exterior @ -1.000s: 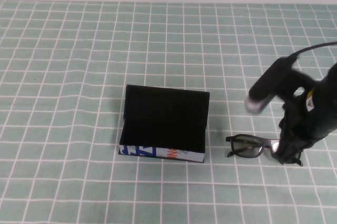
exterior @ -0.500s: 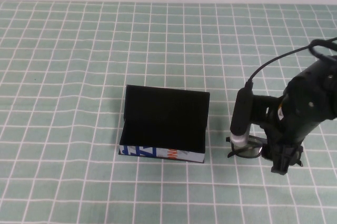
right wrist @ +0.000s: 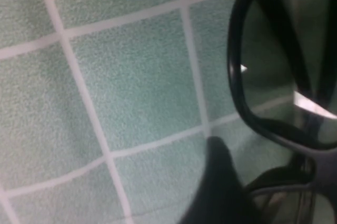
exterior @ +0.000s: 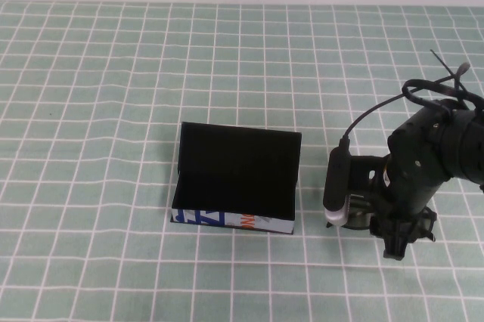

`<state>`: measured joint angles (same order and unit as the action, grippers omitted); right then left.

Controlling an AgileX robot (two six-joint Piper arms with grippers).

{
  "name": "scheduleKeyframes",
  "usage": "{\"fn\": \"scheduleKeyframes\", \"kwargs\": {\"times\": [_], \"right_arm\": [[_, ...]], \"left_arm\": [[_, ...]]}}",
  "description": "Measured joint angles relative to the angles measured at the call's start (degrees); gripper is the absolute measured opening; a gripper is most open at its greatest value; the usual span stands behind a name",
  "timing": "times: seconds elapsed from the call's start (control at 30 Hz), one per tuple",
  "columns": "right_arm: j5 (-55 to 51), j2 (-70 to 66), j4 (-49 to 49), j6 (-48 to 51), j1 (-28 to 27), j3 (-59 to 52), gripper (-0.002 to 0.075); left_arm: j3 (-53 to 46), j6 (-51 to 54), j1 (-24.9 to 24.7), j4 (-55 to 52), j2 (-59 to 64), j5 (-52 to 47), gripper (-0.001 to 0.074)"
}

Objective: Return glasses to glasses case
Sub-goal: Pick up the glasses from the table, then place the glasses in the glasses case

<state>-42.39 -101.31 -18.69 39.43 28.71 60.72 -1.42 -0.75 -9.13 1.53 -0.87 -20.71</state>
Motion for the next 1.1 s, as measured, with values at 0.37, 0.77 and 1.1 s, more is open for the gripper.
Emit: {"fn": "scheduleKeyframes", "kwargs": {"times": [0.37,0.77,1.1], "right_arm": [[-0.32,-0.50,-0.60,0.00,0.00,0.31,0.0071],[-1.46,1.29,-1.77,0.00,0.00,0.36,0.0071],[-7.54,7.98,0.92,1.30,0.00,6.69,0.0071]], "left_arm": [[0.00,0.00,0.00,0.00,0.00,0.00,-0.0004],[0.00,0.00,0.00,0.00,0.00,0.00,-0.0004],[0.00,0.00,0.00,0.00,0.00,0.00,-0.0004]]}}
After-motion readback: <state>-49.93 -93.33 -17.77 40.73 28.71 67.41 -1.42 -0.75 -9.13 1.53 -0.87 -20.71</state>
